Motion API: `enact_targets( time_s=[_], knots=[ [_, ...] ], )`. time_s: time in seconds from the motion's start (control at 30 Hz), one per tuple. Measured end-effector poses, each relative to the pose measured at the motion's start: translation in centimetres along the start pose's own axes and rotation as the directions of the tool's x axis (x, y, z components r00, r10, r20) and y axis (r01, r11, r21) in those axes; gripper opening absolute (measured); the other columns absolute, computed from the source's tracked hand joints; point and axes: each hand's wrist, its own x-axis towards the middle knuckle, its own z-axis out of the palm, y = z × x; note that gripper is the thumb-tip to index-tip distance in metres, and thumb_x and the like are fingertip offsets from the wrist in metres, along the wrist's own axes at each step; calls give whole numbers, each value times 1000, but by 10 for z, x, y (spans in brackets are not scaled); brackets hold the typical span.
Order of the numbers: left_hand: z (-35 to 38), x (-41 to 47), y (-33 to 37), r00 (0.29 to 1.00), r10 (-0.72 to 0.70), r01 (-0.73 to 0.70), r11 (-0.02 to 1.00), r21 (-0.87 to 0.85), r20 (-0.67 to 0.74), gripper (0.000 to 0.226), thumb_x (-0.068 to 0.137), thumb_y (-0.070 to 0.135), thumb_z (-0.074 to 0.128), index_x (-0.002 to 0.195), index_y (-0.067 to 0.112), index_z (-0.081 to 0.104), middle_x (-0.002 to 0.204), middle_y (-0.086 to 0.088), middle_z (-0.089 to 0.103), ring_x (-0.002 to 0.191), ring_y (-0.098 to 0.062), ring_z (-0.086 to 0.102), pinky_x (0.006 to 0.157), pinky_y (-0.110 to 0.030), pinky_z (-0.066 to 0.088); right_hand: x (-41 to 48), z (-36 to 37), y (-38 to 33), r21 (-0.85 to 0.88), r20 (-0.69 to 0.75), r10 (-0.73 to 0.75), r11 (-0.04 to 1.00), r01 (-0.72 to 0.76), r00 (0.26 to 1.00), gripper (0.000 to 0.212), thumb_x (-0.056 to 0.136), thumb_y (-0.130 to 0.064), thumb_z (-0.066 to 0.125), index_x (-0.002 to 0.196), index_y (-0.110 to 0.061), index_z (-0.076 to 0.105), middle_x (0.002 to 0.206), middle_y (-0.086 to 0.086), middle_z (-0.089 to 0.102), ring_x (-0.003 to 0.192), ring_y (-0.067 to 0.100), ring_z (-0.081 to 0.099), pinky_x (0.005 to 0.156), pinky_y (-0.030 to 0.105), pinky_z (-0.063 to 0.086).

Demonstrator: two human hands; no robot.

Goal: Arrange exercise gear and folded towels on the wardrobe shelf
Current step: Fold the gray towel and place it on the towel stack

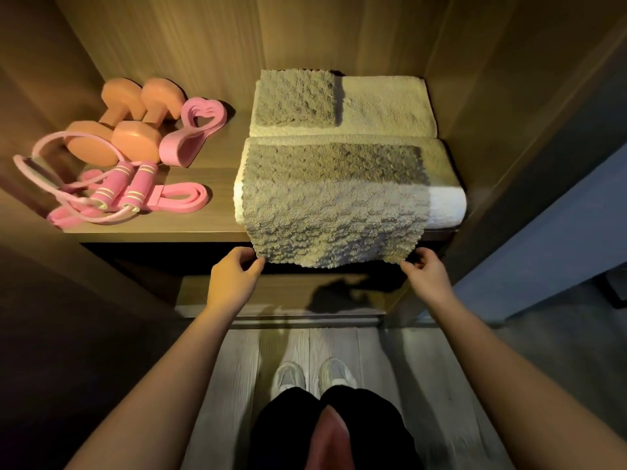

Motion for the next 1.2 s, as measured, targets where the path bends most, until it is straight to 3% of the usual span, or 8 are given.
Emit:
enact_targets(
  time_s=[0.2,0.33,0.47,0.6,0.77,0.87,1.0,1.2],
  knots=[
    [14,17,-8,988,-1,9,998,-55,156,25,89,26,68,113,17,67,109,3,67,104,-14,56,83,-27,37,19,9,-2,-55,78,-77,995,81,994,27,95,-18,60,118,-4,60,111,5,59,115,28,54,83,27,36],
    [16,11,-13,994,6,0,998,-56,108,1,91,22,66,91,21,67,87,6,66,88,-13,58,72,-25,35,13,9,9,26,70,-89,996,88,994,16,95,-12,60,79,-14,59,81,1,59,92,30,60,87,48,49],
    [8,-7,-18,990,44,-32,996,-88,133,9,92,17,64,98,16,70,95,1,70,91,-13,61,75,-27,41,-10,1,23,67,97,-89,994,83,991,15,96,-11,57,97,2,64,94,20,65,91,29,61,89,49,51],
    [-6,-39,-15,996,28,-7,974,-227,91,4,87,11,69,84,11,66,89,-15,71,84,-21,64,79,-42,50,-47,-14,29,176,40,-144,975,135,989,10,95,-5,58,87,-8,64,71,1,62,61,-4,57,61,11,46],
    [-34,-79,10,992,119,-77,855,-513,50,30,89,2,64,100,26,51,80,-7,70,74,-13,68,74,-31,53,-91,-42,11,311,-5,-223,926,214,975,44,94,-7,58,130,-32,51,81,7,70,73,13,64,76,27,52],
    [-55,-87,28,977,212,-170,848,-502,28,27,96,4,54,104,28,63,89,-3,70,83,-9,67,74,-24,53,-102,-64,-10,267,-10,-325,910,316,946,35,94,-4,51,101,-31,73,89,2,72,82,14,63,85,39,51],
    [-80,-84,55,974,197,-83,768,-635,112,34,100,-3,37,109,13,66,95,-18,68,89,-25,72,83,-26,57,-102,-87,-40,325,26,-354,887,327,935,44,93,2,44,92,-28,76,103,-4,74,96,11,67,80,26,54],
    [-97,-44,91,978,205,-169,885,-434,36,13,93,23,62,92,12,67,74,0,71,60,-7,64,64,-14,52,-73,-95,-83,182,-35,-471,864,470,881,12,92,-17,64,88,-7,71,78,5,68,79,15,64,71,27,48]
  ],
)
